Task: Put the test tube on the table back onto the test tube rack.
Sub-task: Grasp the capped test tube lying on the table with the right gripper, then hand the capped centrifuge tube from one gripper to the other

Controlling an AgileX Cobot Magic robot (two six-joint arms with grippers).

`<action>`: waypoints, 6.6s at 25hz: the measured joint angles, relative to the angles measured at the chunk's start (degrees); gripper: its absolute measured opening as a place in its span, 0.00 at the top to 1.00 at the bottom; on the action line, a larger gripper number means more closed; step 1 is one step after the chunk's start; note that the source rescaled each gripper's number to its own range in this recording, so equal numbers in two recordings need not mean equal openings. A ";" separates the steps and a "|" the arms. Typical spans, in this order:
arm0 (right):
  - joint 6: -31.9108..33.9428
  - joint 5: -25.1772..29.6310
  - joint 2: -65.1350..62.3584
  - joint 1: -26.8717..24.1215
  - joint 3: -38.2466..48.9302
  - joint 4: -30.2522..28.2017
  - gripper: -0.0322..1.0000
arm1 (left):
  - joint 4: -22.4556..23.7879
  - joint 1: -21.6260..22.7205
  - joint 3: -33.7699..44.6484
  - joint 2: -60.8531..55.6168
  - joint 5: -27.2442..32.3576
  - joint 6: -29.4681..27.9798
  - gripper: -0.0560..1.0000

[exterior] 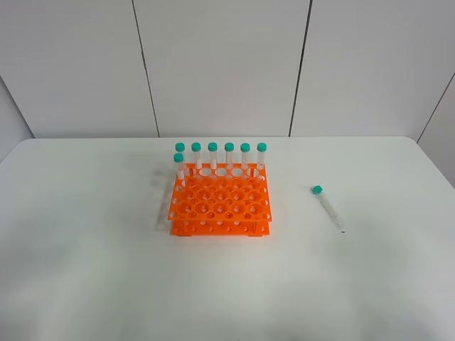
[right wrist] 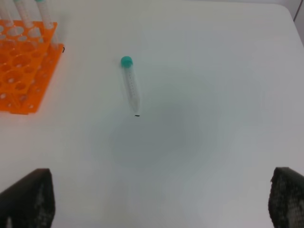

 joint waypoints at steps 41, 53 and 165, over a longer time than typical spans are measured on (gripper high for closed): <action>-0.22 -1.43 53.28 0.00 -22.75 0.83 0.00 | 0.00 0.00 0.00 0.00 0.00 0.00 0.03; -5.88 -1.77 94.33 2.84 -47.53 0.32 0.00 | 0.00 0.00 0.00 0.00 0.00 0.00 0.03; -34.21 -16.56 84.55 33.49 -31.35 27.99 0.95 | -7.95 0.00 -7.32 13.55 -7.72 0.52 0.03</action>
